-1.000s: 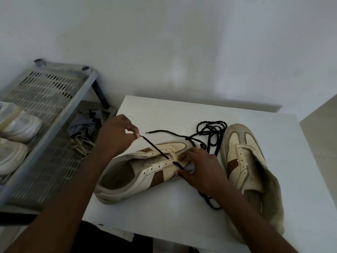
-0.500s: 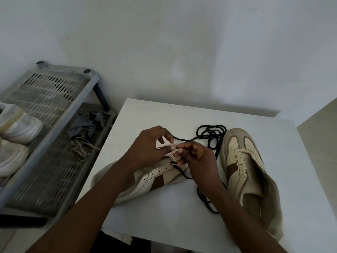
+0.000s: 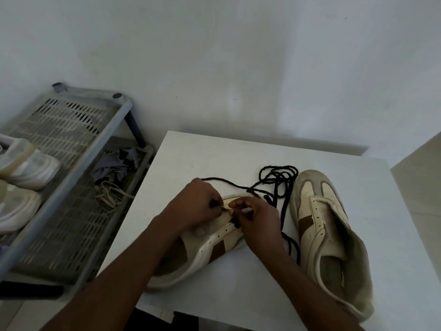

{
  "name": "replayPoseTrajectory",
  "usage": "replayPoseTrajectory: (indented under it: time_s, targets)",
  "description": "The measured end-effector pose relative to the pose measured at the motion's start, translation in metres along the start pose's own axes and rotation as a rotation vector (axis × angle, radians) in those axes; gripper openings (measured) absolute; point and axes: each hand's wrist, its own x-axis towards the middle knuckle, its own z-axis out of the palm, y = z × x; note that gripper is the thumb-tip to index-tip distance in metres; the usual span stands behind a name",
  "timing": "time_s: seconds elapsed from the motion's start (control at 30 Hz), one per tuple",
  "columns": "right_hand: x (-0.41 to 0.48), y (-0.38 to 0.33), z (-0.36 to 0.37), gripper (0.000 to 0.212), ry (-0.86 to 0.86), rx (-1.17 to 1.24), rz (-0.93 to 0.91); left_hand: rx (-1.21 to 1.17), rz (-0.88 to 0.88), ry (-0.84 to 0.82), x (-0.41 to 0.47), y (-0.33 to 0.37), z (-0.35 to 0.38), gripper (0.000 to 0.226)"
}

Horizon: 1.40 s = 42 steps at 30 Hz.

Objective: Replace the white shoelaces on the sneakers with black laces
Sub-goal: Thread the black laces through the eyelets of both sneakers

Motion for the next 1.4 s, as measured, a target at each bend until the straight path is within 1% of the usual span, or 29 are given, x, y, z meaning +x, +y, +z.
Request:
replayPoseTrajectory:
  time_s: [0.1, 0.2, 0.23, 0.27, 0.37, 0.4, 0.63, 0.73, 0.83, 0.93, 1.0, 1.1, 1.2, 1.27, 1.33, 1.4]
  targets:
    - [0.000, 0.001, -0.002, 0.023, 0.053, -0.016, 0.020, -0.061, -0.005, 0.003, -0.002, 0.003, 0.002, 0.020]
    - [-0.001, 0.003, -0.002, 0.027, 0.088, -0.047, 0.027, -0.127, -0.024, -0.038, -0.003, 0.009, 0.003, 0.036]
    - [-0.001, 0.004, -0.002, 0.027, 0.086, -0.061, 0.021, -0.143, -0.033, -0.043, -0.004, 0.010, 0.004, 0.037]
    - [-0.001, 0.004, -0.002, 0.027, 0.080, -0.074, 0.013, -0.155, -0.042, -0.043, -0.003, 0.010, 0.004, 0.034]
    - [-0.001, 0.003, -0.004, 0.026, 0.053, -0.094, 0.000, -0.170, -0.056, -0.022, -0.003, 0.008, 0.005, 0.013]
    - [0.000, 0.002, -0.006, 0.026, 0.040, -0.101, 0.006, -0.172, -0.055, -0.018, -0.003, 0.007, 0.005, 0.011]
    - [0.000, 0.001, -0.012, 0.030, -0.025, -0.139, -0.003, -0.201, -0.054, -0.008, -0.003, 0.005, 0.005, 0.008]
    - [-0.002, 0.003, -0.009, 0.026, 0.010, -0.151, -0.041, -0.193, -0.034, -0.016, -0.003, 0.003, 0.005, 0.008]
    - [-0.004, 0.004, -0.005, 0.023, 0.038, -0.132, -0.089, -0.179, -0.026, -0.074, -0.002, 0.000, 0.004, 0.008]
    - [0.001, 0.005, -0.007, 0.028, 0.062, -0.032, -0.014, -0.095, -0.054, -0.108, -0.004, 0.003, 0.002, 0.008]
    - [0.005, 0.005, -0.011, 0.027, 0.046, -0.009, 0.033, 0.058, -0.089, -0.131, -0.007, 0.011, 0.002, 0.014]
    - [0.006, 0.003, -0.013, 0.021, -0.026, -0.131, -0.002, 0.278, -0.103, -0.149, -0.010, 0.024, 0.008, 0.024]
    - [0.004, 0.002, -0.014, 0.019, -0.100, -0.240, -0.053, 0.386, -0.095, -0.073, -0.009, 0.031, 0.012, 0.026]
    - [0.004, 0.002, -0.015, 0.018, -0.149, -0.284, -0.035, 0.440, -0.052, -0.039, -0.010, 0.033, 0.010, 0.026]
    - [0.004, 0.002, -0.019, 0.016, -0.209, -0.212, 0.062, 0.453, 0.043, -0.003, -0.008, 0.030, 0.008, 0.025]
    - [0.000, -0.002, -0.022, 0.017, -0.284, -0.018, 0.229, 0.416, 0.097, -0.028, -0.006, 0.026, 0.003, 0.026]
